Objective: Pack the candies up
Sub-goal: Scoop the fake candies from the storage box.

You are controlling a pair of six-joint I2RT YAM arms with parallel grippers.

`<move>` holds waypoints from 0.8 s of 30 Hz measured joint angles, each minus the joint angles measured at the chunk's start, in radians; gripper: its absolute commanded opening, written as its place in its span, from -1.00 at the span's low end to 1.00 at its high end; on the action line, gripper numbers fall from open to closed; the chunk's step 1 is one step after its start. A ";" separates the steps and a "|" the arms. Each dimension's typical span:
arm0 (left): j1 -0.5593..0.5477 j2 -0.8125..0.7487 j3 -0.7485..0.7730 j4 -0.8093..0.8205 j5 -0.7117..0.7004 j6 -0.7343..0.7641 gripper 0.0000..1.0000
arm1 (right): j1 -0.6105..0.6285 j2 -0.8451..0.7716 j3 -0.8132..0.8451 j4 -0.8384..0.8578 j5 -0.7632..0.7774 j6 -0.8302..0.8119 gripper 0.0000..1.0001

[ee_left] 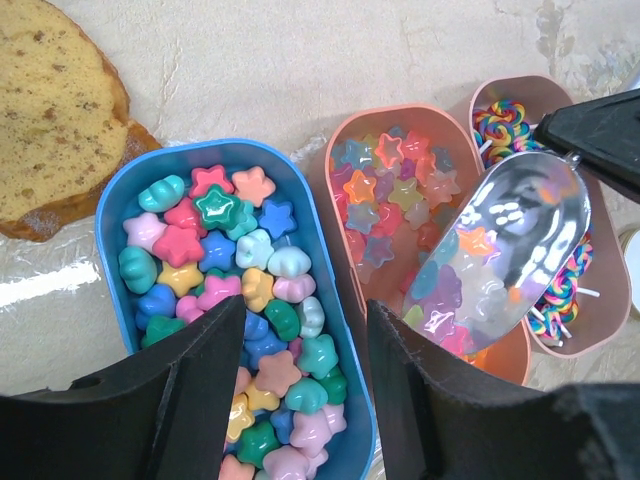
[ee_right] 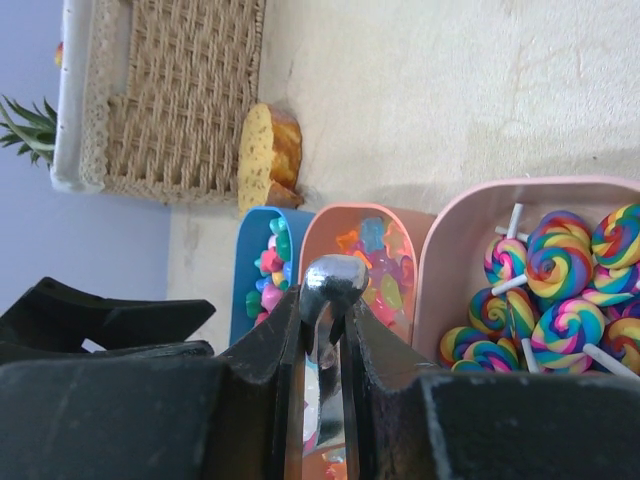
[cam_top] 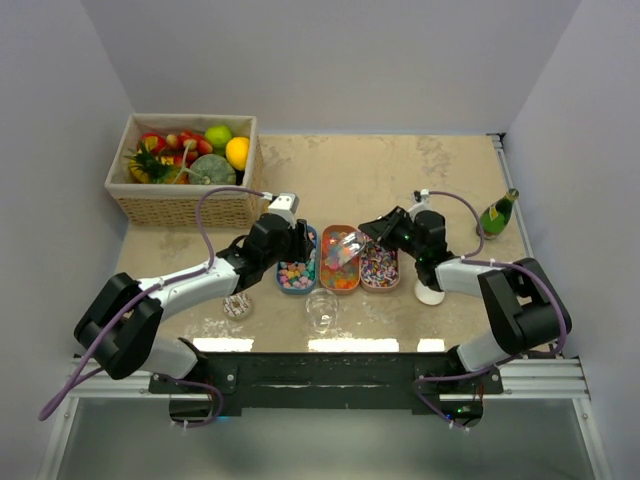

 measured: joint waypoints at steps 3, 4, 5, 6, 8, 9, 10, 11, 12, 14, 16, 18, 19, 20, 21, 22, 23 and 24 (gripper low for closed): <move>0.000 0.000 0.000 0.000 -0.001 0.000 0.13 | -0.006 -0.018 -0.005 -0.003 0.001 -0.003 -1.00; 0.000 0.000 0.000 0.000 -0.002 0.000 0.12 | -0.010 -0.022 -0.008 -0.003 0.000 -0.005 -1.00; 0.000 0.000 0.000 0.000 -0.002 0.000 0.13 | -0.012 -0.026 -0.011 -0.005 0.000 -0.006 -1.00; 0.000 0.000 0.000 -0.001 -0.002 0.000 0.12 | -0.016 -0.027 -0.015 -0.005 0.000 -0.008 -1.00; 0.000 0.000 0.000 -0.001 -0.002 0.000 0.12 | -0.023 -0.027 -0.024 -0.006 0.000 -0.010 -1.00; 0.000 0.000 0.000 -0.001 -0.002 0.000 0.12 | -0.028 -0.027 -0.031 -0.006 0.000 -0.010 -1.00; 0.000 0.000 0.000 -0.001 -0.003 0.000 0.12 | -0.031 -0.027 -0.035 -0.007 0.000 -0.009 -1.00; 0.000 0.000 0.000 -0.001 -0.003 0.000 0.12 | -0.034 -0.027 -0.039 -0.005 -0.002 -0.006 -1.00; 0.000 0.000 0.000 -0.002 -0.003 0.000 0.12 | -0.038 -0.029 -0.042 -0.003 -0.004 -0.004 -1.00; 0.000 0.000 0.000 -0.002 -0.004 0.000 0.12 | -0.044 -0.032 -0.048 0.004 -0.011 -0.002 -1.00; 0.000 0.000 0.000 -0.003 -0.006 0.000 0.12 | -0.055 -0.033 -0.060 0.019 -0.028 0.008 -1.00; 0.000 0.000 0.000 -0.005 -0.008 0.000 0.12 | -0.065 -0.033 -0.074 0.039 -0.049 0.022 -1.00; 0.000 0.000 0.000 -0.005 -0.010 0.000 0.12 | -0.069 -0.033 -0.080 0.047 -0.056 0.030 -1.00; 0.000 -0.001 0.000 -0.006 -0.010 0.000 0.12 | -0.073 -0.033 -0.087 0.056 -0.066 0.039 -1.00; 0.000 -0.002 0.000 -0.007 -0.011 0.000 0.12 | -0.075 -0.033 -0.094 0.066 -0.076 0.048 -1.00; 0.000 -0.003 0.000 -0.007 -0.013 0.000 0.12 | -0.079 -0.033 -0.100 0.075 -0.082 0.057 -1.00; 0.000 -0.004 0.000 -0.008 -0.014 0.000 0.12 | -0.080 -0.033 -0.104 0.084 -0.090 0.066 -1.00; 0.000 -0.004 0.000 -0.008 -0.016 0.000 0.12 | -0.080 -0.033 -0.109 0.095 -0.101 0.077 -1.00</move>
